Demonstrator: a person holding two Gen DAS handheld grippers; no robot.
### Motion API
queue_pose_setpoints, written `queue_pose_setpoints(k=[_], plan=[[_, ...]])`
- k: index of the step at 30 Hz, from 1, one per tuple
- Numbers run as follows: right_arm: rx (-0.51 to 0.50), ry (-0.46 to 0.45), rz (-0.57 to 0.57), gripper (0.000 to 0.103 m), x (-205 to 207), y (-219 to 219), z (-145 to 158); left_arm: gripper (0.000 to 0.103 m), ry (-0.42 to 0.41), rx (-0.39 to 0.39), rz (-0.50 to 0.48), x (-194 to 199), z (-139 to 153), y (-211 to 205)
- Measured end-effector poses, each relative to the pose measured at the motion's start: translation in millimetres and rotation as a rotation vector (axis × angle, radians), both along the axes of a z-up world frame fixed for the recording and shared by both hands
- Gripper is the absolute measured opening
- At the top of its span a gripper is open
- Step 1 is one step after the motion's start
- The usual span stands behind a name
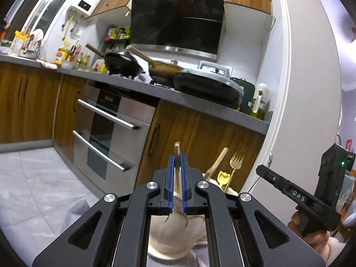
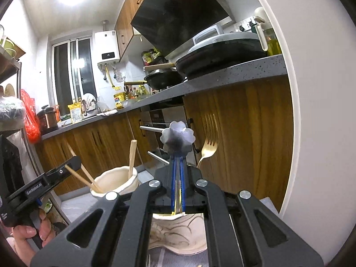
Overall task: Organize utensils
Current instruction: 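Drop the chopstick into the tall section while the right tool drops the spoon into the short one, then move both tools back over the remaining utensils on the cloth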
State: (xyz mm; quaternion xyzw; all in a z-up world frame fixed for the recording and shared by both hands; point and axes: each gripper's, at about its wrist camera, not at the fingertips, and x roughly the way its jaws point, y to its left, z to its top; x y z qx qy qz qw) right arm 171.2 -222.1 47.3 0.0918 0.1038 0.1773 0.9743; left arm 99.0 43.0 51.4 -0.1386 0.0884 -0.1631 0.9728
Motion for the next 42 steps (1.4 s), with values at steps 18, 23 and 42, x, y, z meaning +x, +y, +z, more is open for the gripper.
queue_pose_setpoints(k=[18, 23, 42], plan=[[0.018, 0.098, 0.006, 0.024, 24, -7, -12, 0.040, -0.010, 0.055, 0.053, -8, -5, -5], [0.013, 0.115, -0.001, 0.030, 20, -10, -15, 0.049, -0.002, 0.080, 0.077, -13, -6, -6], [0.000, 0.164, 0.034, 0.098, -13, -22, -23, 0.097, 0.053, 0.176, 0.204, -67, 8, -10]])
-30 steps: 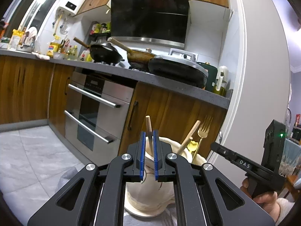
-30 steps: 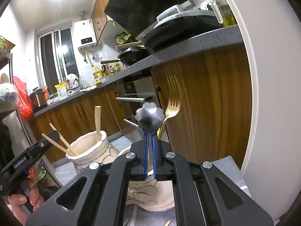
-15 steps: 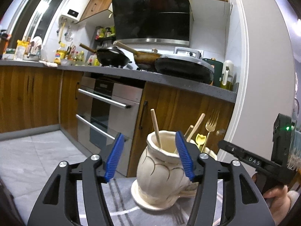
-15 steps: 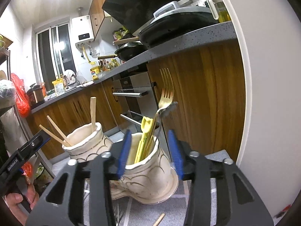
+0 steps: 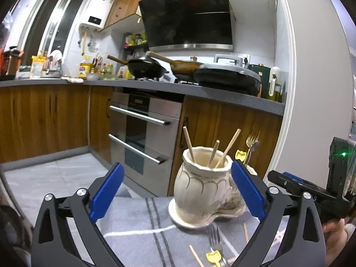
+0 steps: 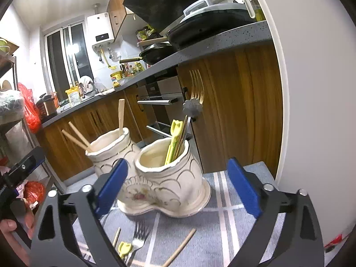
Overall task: Organize utensils
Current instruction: 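Move both tools back over the remaining utensils on the cloth, then grasp a chopstick with the left tool while the right tool grasps the yellow utensil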
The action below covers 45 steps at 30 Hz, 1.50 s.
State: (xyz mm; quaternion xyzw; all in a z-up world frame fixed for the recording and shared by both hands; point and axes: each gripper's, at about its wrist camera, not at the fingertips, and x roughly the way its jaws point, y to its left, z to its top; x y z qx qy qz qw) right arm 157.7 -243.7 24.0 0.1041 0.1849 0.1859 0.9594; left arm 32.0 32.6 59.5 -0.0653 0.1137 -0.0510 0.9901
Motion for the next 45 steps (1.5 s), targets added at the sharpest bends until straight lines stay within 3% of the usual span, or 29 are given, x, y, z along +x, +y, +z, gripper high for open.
queue_pose_setpoints(k=[8, 12, 20, 26, 33, 41, 43, 45], plan=[[-0.057, 0.028, 0.012, 0.098, -12, -3, -10, 0.098, 0.059, 0.079, 0.024, -17, -13, -14], [-0.093, 0.071, 0.042, 0.098, -17, -2, -20, 0.098, 0.125, 0.056, -0.017, -19, -22, -17], [-0.146, 0.114, 0.051, 0.098, -20, 1, -30, 0.098, 0.421, 0.084, -0.072, -5, -62, -31], [-0.141, 0.140, 0.045, 0.098, -16, -1, -33, 0.093, 0.567, 0.162, -0.080, -1, -92, -47], [-0.126, 0.149, 0.051, 0.098, -16, -3, -32, 0.061, 0.671, 0.200, -0.108, 0, -111, -59], [-0.151, 0.157, 0.077, 0.098, -19, 1, -32, 0.040, 0.693, 0.252, -0.125, 1, -118, -70], [-0.161, 0.169, 0.096, 0.098, -19, 4, -34, 0.031, 0.678, 0.271, -0.127, 2, -118, -71], [-0.175, 0.187, 0.124, 0.098, -19, 10, -36, 0.013, 0.673, 0.280, -0.127, 4, -117, -70]])
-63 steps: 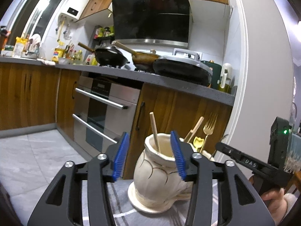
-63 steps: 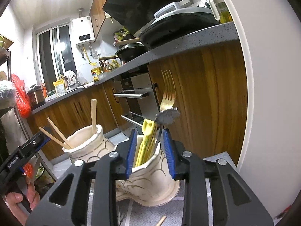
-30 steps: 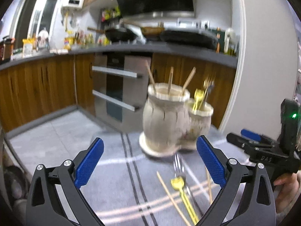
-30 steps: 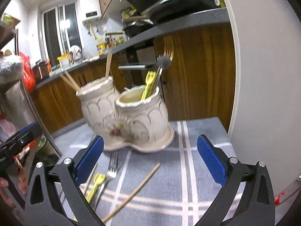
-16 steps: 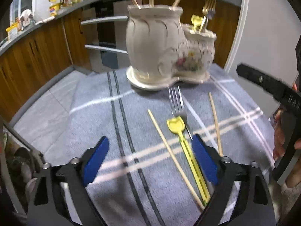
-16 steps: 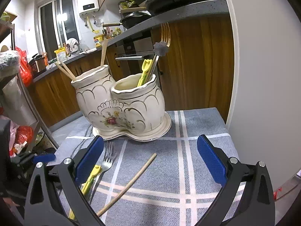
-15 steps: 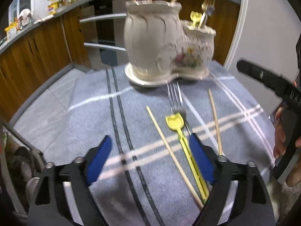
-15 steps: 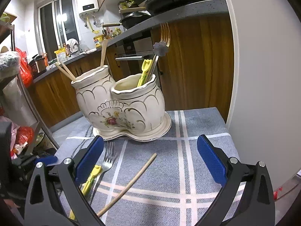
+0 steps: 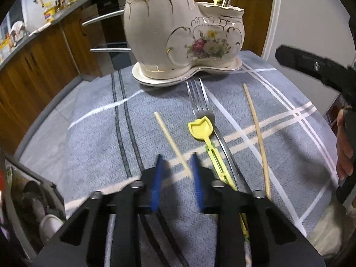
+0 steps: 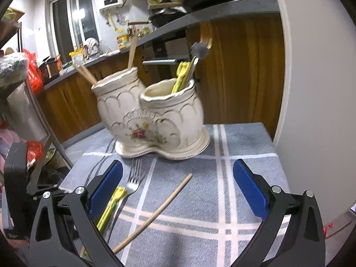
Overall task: Organize utensils
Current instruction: 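Grasp a chopstick with the left tool while the right tool grasps the yellow utensil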
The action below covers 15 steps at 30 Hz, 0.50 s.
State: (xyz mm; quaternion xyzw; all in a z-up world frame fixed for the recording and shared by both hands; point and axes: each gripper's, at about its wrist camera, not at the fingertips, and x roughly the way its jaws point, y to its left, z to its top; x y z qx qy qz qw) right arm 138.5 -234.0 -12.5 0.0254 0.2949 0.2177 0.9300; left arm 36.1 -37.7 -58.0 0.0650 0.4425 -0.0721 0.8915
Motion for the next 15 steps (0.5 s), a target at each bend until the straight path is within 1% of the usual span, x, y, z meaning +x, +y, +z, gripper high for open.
queue_pose_setpoints(k=[1, 3, 5, 6, 7, 8, 10, 11, 12, 13, 15], plan=[[-0.008, 0.009, 0.016, 0.098, 0, 3, -1, 0.009, -0.005, 0.010, -0.001, 1, 0, 0], [-0.034, 0.018, 0.044, 0.097, -3, 11, -4, 0.008, -0.010, 0.014, -0.006, 3, 1, 2], [-0.058, 0.026, 0.075, 0.094, -6, 18, -7, 0.006, -0.008, 0.002, -0.004, 4, 2, 6], [-0.067, 0.034, 0.097, 0.090, -9, 23, -9, 0.005, -0.005, -0.011, 0.001, 4, 3, 9], [-0.075, 0.046, 0.121, 0.085, -12, 28, -11, 0.005, -0.007, -0.029, 0.006, 5, 4, 12], [-0.081, 0.056, 0.141, 0.082, -15, 33, -12, 0.005, -0.011, -0.043, 0.014, 6, 7, 17], [-0.090, 0.081, 0.184, 0.066, -22, 43, -15, 0.005, -0.029, -0.074, 0.031, 5, 15, 26], [-0.093, 0.092, 0.204, 0.061, -25, 48, -16, 0.005, -0.037, -0.088, 0.038, 5, 18, 31], [-0.094, 0.110, 0.235, 0.053, -30, 55, -17, 0.005, -0.043, -0.104, 0.045, 4, 21, 36], [-0.099, 0.125, 0.257, 0.044, -35, 62, -19, 0.005, -0.045, -0.113, 0.048, 4, 23, 38], [-0.117, 0.149, 0.293, 0.034, -42, 75, -22, 0.005, -0.051, -0.136, 0.050, 2, 26, 43]])
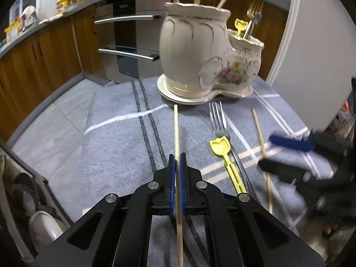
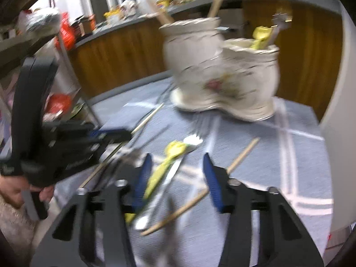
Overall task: Organize utensils
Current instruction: 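Grasp a chopstick with the left tool while the right tool grasps the yellow utensil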
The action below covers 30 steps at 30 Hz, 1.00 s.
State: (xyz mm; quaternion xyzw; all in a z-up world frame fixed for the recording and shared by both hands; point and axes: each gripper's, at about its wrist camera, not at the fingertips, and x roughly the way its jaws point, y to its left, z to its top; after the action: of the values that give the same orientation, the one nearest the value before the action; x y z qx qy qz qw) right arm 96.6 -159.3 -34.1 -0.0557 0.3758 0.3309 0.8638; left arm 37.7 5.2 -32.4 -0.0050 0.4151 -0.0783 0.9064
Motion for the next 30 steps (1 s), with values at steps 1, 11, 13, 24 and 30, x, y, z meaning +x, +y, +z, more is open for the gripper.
queue_pose_setpoints(k=[1, 11, 13, 24, 30], plan=[[-0.015, 0.003, 0.011, 0.028, -3, 6, -2, 0.005, -0.003, -0.005, -0.001, -1, 1, 1], [-0.168, 0.042, -0.035, 0.019, -10, 42, -21, 0.005, -0.042, -0.062, -0.018, -10, 12, 12], [-0.193, 0.028, -0.054, 0.019, -9, 45, -22, 0.005, -0.055, -0.077, -0.015, -12, 16, 17], [-0.208, 0.028, -0.063, 0.013, 1, 61, -27, 0.005, -0.087, -0.125, -0.013, -19, 24, 30], [-0.043, 0.007, -0.079, 0.010, 2, 33, -5, 0.005, -0.115, -0.133, -0.022, -22, 29, 30]])
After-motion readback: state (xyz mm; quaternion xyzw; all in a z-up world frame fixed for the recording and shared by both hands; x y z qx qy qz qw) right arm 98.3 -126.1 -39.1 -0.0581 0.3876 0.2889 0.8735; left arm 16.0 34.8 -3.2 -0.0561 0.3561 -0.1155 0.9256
